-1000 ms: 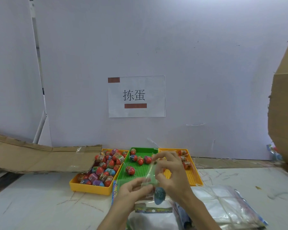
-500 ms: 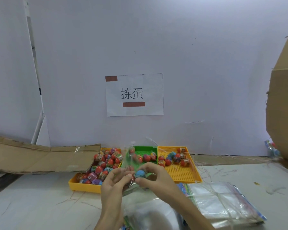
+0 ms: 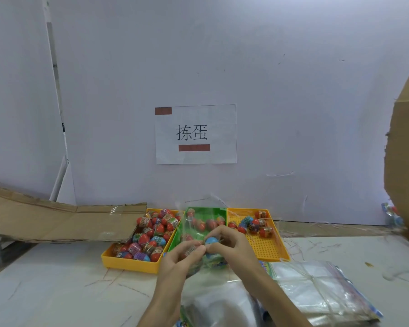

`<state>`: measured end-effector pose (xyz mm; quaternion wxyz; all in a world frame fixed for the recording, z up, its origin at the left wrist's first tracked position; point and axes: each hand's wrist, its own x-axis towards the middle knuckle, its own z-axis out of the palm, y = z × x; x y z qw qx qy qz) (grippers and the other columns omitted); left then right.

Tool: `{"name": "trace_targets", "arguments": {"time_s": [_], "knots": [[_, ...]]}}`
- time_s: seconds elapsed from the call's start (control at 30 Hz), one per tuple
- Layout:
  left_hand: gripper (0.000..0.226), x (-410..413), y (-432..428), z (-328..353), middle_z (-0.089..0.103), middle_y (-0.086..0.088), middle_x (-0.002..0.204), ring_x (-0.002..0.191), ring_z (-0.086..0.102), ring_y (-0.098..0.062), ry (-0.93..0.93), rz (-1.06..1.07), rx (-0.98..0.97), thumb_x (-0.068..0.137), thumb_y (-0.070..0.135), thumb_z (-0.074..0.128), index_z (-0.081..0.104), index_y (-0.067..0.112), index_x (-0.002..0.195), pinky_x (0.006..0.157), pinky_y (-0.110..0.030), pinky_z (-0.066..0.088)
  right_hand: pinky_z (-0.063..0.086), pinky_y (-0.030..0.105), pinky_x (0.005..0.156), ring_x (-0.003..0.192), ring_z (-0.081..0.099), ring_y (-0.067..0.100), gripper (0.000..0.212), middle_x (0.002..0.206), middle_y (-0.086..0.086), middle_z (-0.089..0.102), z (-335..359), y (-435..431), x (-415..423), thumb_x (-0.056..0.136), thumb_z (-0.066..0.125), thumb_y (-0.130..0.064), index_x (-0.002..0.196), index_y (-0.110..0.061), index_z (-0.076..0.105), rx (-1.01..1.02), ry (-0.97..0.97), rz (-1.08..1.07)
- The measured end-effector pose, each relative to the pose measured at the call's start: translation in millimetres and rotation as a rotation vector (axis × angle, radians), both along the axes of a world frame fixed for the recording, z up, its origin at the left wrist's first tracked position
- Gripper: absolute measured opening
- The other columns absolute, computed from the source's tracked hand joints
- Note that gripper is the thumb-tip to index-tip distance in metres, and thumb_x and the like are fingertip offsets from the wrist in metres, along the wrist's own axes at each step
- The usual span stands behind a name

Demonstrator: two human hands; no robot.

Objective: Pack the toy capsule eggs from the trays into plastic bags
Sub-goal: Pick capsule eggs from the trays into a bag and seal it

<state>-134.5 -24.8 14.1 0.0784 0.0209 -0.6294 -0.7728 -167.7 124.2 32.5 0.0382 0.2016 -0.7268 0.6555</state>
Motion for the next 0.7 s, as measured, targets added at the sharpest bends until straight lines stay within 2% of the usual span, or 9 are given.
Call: {"name": "trace_targets", "arguments": {"time_s": [0.13,0.2,0.3,0.43,0.53,0.6,0.63,0.7], "knots": [[0.005,-0.7,0.3,-2.9,0.078,-0.009,0.091,0.088,0.075,-0.025,0.027,0.063,-0.029,0.083,0.022,0.079,0.082,0.026,0.085,0.065,-0.03,0.058,0.055,0.03,0.073,0.079,0.068,0.019,0.015,0.085,0.013,0.068,1.8,3.4,0.0,0.08,0.075,-0.032,0.081,-0.017,0.072,0.031,-0.045,0.048],[0.013,-0.3,1.1,-3.7,0.079,-0.004,0.085,0.081,0.075,-0.018,0.072,0.082,-0.084,0.086,0.018,0.078,0.082,0.03,0.083,0.063,-0.023,0.058,0.053,0.029,0.076,0.078,0.065,0.015,0.017,0.081,0.008,0.067,1.4,3.5,0.2,0.084,0.073,-0.036,0.081,-0.019,0.073,0.032,-0.031,0.025],[0.021,0.4,2.5,-2.8,0.078,0.006,0.084,0.08,0.073,-0.012,0.128,0.096,-0.149,0.086,0.015,0.078,0.082,0.035,0.081,0.067,-0.021,0.059,0.054,0.029,0.074,0.078,0.065,0.014,0.012,0.081,0.003,0.068,0.7,4.6,-1.6,0.092,0.071,-0.019,0.08,-0.021,0.073,0.02,-0.017,-0.033],[0.018,0.0,4.2,-3.8,0.076,0.017,0.083,0.08,0.072,-0.004,0.154,0.099,-0.184,0.086,0.008,0.077,0.082,0.024,0.08,0.066,-0.02,0.059,0.051,0.024,0.067,0.072,0.061,0.01,0.018,0.073,-0.002,0.062,1.5,5.2,-2.5,0.091,0.067,-0.011,0.074,-0.017,0.069,0.078,-0.022,-0.035],[0.004,0.4,5.0,-4.0,0.077,0.015,0.086,0.085,0.073,-0.011,0.143,0.049,-0.142,0.081,0.022,0.08,0.082,0.025,0.084,0.071,-0.024,0.06,0.049,0.021,0.065,0.069,0.058,0.01,0.021,0.07,-0.003,0.061,2.6,6.7,-2.5,0.09,0.066,-0.008,0.071,-0.017,0.067,0.09,-0.008,-0.041],[0.023,-0.6,3.8,-3.6,0.078,0.01,0.093,0.092,0.073,-0.013,0.124,0.043,-0.101,0.073,0.039,0.078,0.082,0.024,0.091,0.084,-0.034,0.06,0.049,0.02,0.062,0.068,0.061,0.011,0.024,0.07,-0.002,0.064,3.8,8.2,-2.1,0.089,0.068,-0.007,0.069,-0.02,0.07,0.073,-0.014,-0.021],[0.031,-1.3,3.1,-3.8,0.078,0.008,0.097,0.096,0.073,-0.013,0.13,0.06,-0.087,0.072,0.044,0.075,0.082,0.022,0.093,0.087,-0.036,0.059,0.049,0.019,0.062,0.068,0.063,0.011,0.022,0.071,0.0,0.066,4.8,8.3,-1.3,0.09,0.069,-0.009,0.071,-0.021,0.071,0.077,-0.018,-0.003],[0.029,-0.8,2.8,-2.7,0.079,0.005,0.094,0.094,0.072,-0.013,0.161,0.11,-0.086,0.076,0.047,0.069,0.082,0.025,0.09,0.083,-0.032,0.059,0.05,0.019,0.063,0.07,0.065,0.011,0.015,0.074,0.001,0.069,5.5,7.3,0.1,0.093,0.07,-0.018,0.078,-0.019,0.075,0.13,-0.01,0.02]]}}
